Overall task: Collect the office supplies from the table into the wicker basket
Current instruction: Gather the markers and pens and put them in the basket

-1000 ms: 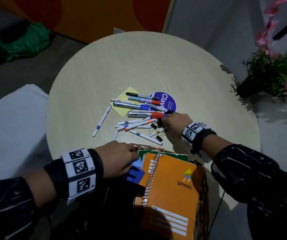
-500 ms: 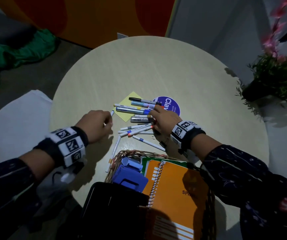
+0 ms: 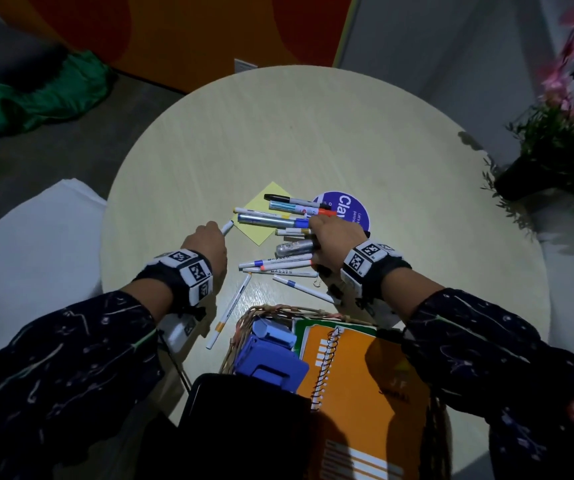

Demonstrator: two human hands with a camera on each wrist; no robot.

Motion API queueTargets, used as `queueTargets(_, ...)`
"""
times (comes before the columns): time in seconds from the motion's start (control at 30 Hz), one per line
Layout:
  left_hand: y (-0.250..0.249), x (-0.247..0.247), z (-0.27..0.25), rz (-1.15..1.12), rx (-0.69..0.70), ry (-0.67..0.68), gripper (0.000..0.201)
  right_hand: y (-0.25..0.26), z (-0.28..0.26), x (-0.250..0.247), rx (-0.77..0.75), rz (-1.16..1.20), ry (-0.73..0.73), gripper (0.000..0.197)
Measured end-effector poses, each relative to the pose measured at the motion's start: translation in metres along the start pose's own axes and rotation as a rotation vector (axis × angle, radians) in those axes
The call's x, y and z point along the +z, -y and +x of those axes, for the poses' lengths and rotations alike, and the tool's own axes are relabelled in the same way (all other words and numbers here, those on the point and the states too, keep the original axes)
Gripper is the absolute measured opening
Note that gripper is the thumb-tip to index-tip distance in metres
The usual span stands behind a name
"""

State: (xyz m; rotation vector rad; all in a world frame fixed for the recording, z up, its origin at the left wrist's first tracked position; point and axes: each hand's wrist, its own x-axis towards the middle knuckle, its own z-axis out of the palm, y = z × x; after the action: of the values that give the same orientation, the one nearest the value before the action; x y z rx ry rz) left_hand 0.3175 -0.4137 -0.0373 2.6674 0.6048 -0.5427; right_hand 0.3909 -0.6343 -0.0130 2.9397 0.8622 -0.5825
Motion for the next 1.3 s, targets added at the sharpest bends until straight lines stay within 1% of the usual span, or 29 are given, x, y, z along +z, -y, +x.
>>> queueTargets(0.07, 0.001, -0.01, 0.002, -0.112, 0.014, -0.049, 0.025, -0.002, -0.004, -0.007, -0.024, 0.024, -0.026, 0.043)
queueTargets(0.1, 0.001, -0.016, 0.003, -0.159, 0.043, -0.095, 0.021, -0.002, -0.007, -0.011, -0.052, 0.029, -0.049, 0.039)
queueTargets(0.17, -0.004, -0.03, 0.005, -0.19, 0.131, -0.182, 0.017, 0.001, -0.014, -0.019, -0.149, 0.021, -0.086, 0.029)
queueTargets(0.2, -0.008, -0.035, 0.007, -0.187, 0.179, -0.208, 0.016, 0.005, -0.016, -0.023, -0.212, 0.006, -0.079, 0.025)
queueTargets(0.3, -0.021, -0.036, 0.017, -0.116, 0.324, -0.189, 0.018, 0.018, -0.022, -0.025, -0.346, -0.007, 0.036, 0.018)
queueTargets(0.37, -0.029, -0.029, 0.025, -0.011, 0.419, -0.159, 0.028, 0.025, -0.02, -0.017, -0.385, -0.043, 0.108, 0.023)
queueTargets(0.43, -0.035, -0.022, 0.03, 0.077, 0.466, -0.129, 0.035, 0.029, -0.014, -0.006, -0.39, -0.105, 0.162, 0.031)
queueTargets(0.57, -0.043, -0.009, 0.037, 0.227, 0.52, -0.11, 0.037, 0.029, -0.006, 0.011, -0.322, -0.077, 0.148, 0.04)
queueTargets(0.67, -0.051, -0.007, 0.037, 0.318, 0.526, -0.139, 0.033, 0.033, -0.003, 0.014, -0.317, -0.074, 0.11, 0.035)
queueTargets(0.73, -0.057, -0.005, 0.035, 0.407, 0.524, -0.145, 0.033, 0.038, -0.003, 0.017, -0.325, -0.107, 0.082, 0.034)
queueTargets(0.87, -0.066, 0.0, 0.037, 0.529, 0.5, -0.109, 0.037, 0.042, -0.004, 0.013, -0.28, -0.214, 0.045, 0.033)
queueTargets(0.97, -0.067, 0.0, 0.036, 0.553, 0.478, -0.087, 0.039, 0.046, -0.004, 0.006, -0.289, -0.301, 0.068, 0.03)
queueTargets(1.03, -0.064, -0.005, 0.03, 0.532, 0.473, -0.053, 0.042, 0.045, -0.004, 0.008, -0.292, -0.308, 0.089, 0.026)
queueTargets(1.13, -0.056, -0.031, 0.009, 0.414, 0.441, -0.016, 0.036, 0.043, -0.006, 0.007, -0.276, -0.271, 0.086, 0.023)
queueTargets(1.2, -0.046, -0.049, -0.013, 0.233, 0.402, 0.037, 0.031, 0.041, -0.006, -0.003, -0.252, -0.25, 0.119, 0.028)
queueTargets(1.23, -0.041, -0.057, -0.025, 0.135, 0.415, 0.078, 0.027, 0.04, -0.007, -0.013, -0.232, -0.218, 0.136, 0.03)
queueTargets(1.3, -0.033, -0.068, -0.054, -0.051, 0.491, 0.191, 0.021, 0.036, -0.019, -0.035, -0.201, -0.078, 0.137, 0.026)
